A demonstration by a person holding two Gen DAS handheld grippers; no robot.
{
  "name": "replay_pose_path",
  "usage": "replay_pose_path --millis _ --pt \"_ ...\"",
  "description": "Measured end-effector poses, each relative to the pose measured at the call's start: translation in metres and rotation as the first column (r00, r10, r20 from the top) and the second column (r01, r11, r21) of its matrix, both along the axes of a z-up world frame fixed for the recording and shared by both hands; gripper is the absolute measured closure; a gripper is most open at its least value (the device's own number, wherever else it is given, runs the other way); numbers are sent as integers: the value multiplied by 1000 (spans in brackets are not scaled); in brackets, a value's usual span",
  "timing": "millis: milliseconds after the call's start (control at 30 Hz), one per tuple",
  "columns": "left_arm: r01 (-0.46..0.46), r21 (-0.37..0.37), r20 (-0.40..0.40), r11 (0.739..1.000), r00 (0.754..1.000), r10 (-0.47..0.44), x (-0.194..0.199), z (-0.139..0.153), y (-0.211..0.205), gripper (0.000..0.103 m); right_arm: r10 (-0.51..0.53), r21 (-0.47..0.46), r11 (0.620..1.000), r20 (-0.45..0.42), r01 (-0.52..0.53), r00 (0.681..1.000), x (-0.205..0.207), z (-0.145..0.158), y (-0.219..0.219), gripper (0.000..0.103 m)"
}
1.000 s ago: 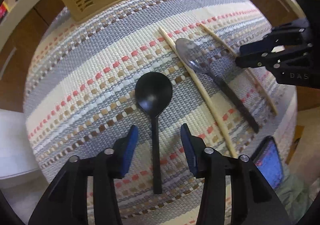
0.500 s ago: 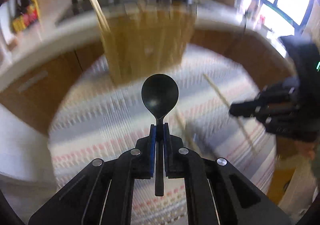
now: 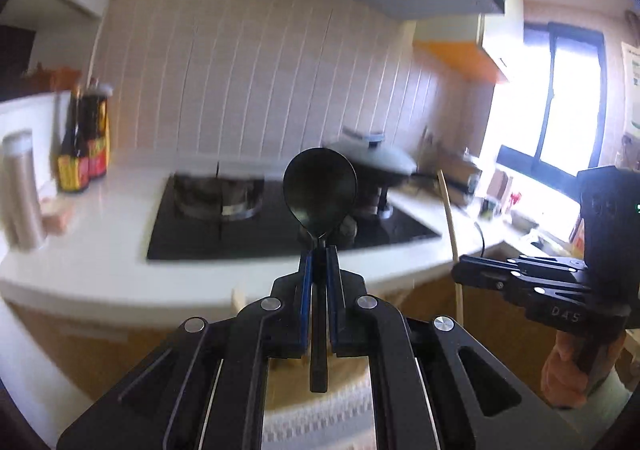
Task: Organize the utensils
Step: 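Carry the black spoon and chopstick over the tan caddy and drop them in, then move both open tools back down to the last utensils on the cloth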
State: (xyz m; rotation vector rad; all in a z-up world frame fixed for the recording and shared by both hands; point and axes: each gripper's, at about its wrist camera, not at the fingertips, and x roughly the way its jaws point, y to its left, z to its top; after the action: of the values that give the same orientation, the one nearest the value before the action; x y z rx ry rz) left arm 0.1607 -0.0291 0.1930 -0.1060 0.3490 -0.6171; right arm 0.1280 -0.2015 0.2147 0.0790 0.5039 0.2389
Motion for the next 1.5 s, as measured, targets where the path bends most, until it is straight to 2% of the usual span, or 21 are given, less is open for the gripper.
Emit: replay_pose_path --millis 67,200,300,400,467,633,767,867,967,1033,1067,1133,1200,1267,1400,1500 --pt "1 -34 58 999 998 1 4 8 -4 98 -29 -2 1000 69 29 997 6 7 -3 99" --pt "3 -90 113 996 994 7 21 7 -5 98 -112 -29 992 203 120 973 21 10 -6 99" --pt "-9 -124 131 992 991 26 32 -2 -9 98 -156 14 987 233 157 960 35 -3 -14 99" --pt "-25 -115 142 993 989 42 46 -16 -11 98 -192 46 981 239 186 952 55 -24 -22 99" --pt "-41 -100 147 994 988 56 53 -30 -16 98 -209 34 978 237 207 949 63 -38 -22 99" --pt "-64 -98 116 993 990 75 71 -64 -18 98 -245 43 969 222 242 944 79 -69 -25 99" --pt "-87 -99 109 991 989 98 77 -83 -16 98 -255 55 967 224 249 941 82 -79 -26 99" --pt "-84 -108 91 991 991 94 79 -92 -11 98 -249 25 968 239 250 939 79 -82 -22 99" --pt "-71 -110 80 991 994 80 77 -99 -9 98 -251 36 968 232 250 940 74 -84 -23 98" --pt "-75 -94 84 993 993 83 73 -101 -8 87 -248 43 969 217 244 944 71 -86 -25 98" --pt "-69 -81 73 994 995 75 71 -103 -8 72 -235 40 972 203 232 951 68 -87 -25 96" --pt "-54 -58 57 997 997 57 66 -104 -6 69 -192 41 981 168 188 967 62 -91 -26 90" --pt "-52 -69 55 996 997 56 57 -103 2 62 -166 69 985 131 158 977 53 -93 -29 73" --pt "-60 -87 46 994 997 64 44 -97 15 56 -166 94 983 118 156 979 41 -92 -32 70" --pt "-55 -102 54 993 997 60 13 -79 35 46 -168 127 979 84 157 982 4 -80 -36 43" --pt "-38 -91 33 995 999 41 -11 -63 43 42 -157 95 984 23 154 987 -18 -70 -33 39"
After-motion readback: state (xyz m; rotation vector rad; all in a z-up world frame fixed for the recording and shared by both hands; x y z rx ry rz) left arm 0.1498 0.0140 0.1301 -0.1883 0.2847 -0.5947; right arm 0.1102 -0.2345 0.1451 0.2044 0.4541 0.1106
